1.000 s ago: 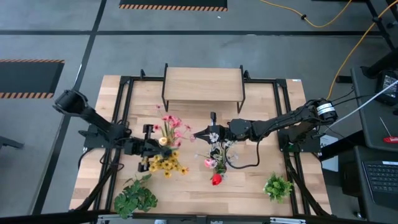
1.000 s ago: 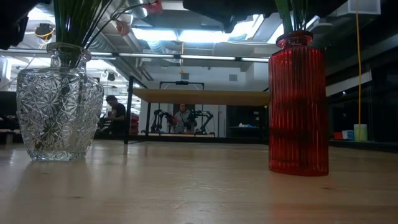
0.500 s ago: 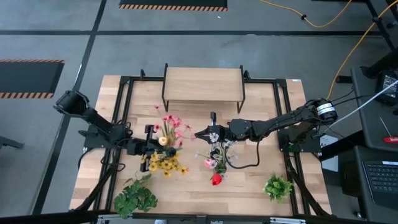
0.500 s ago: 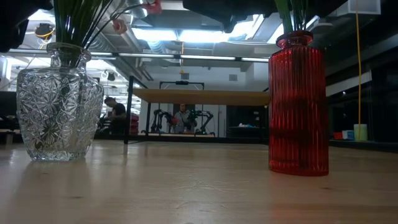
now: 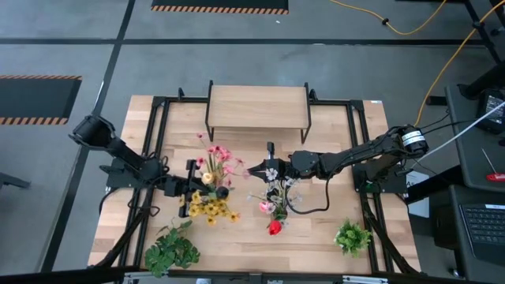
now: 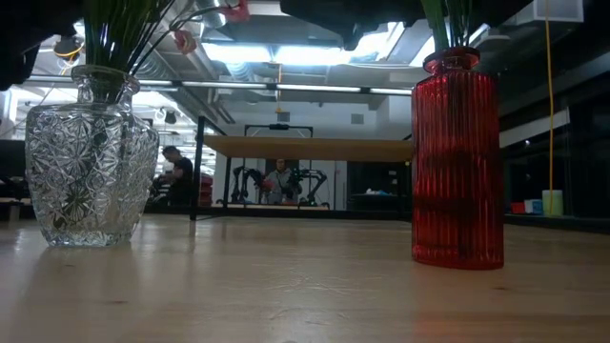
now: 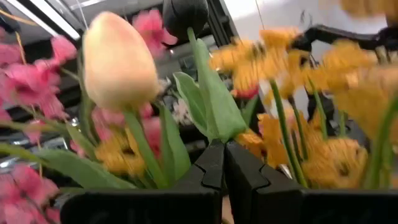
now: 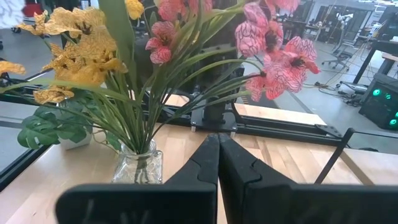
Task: Pick and place flowers into a vace then onto a shelf
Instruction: Put the black tulip into the transparent vase
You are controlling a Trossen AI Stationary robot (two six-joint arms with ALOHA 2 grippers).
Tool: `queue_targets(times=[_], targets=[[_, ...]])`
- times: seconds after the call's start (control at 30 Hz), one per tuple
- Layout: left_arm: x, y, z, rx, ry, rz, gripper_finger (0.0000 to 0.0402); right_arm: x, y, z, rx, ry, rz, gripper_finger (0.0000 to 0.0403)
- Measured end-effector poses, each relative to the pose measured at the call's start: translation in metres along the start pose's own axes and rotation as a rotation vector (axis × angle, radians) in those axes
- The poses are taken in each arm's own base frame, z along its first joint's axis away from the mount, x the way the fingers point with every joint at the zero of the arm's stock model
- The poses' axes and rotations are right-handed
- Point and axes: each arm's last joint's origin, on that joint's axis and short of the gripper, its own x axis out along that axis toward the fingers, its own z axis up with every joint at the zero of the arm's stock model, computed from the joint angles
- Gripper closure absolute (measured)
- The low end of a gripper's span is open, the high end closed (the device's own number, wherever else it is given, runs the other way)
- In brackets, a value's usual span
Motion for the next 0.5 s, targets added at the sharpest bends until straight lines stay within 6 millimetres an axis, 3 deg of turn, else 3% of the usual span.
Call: queue_targets(times=[0.33,0.5], targets=[[-0.0007,-0.001,-0.0028,-0.002,0.02,-0.002,0.0395,0.0,0.0,0.0,0.004,0.0,0.0,0.0398],[-0.0007,-0.0011,-0.0042,0.003,0.04,0.008,0.0366,0.0,0.0001,0.0001,0.004,0.0,0.0,0.0398]])
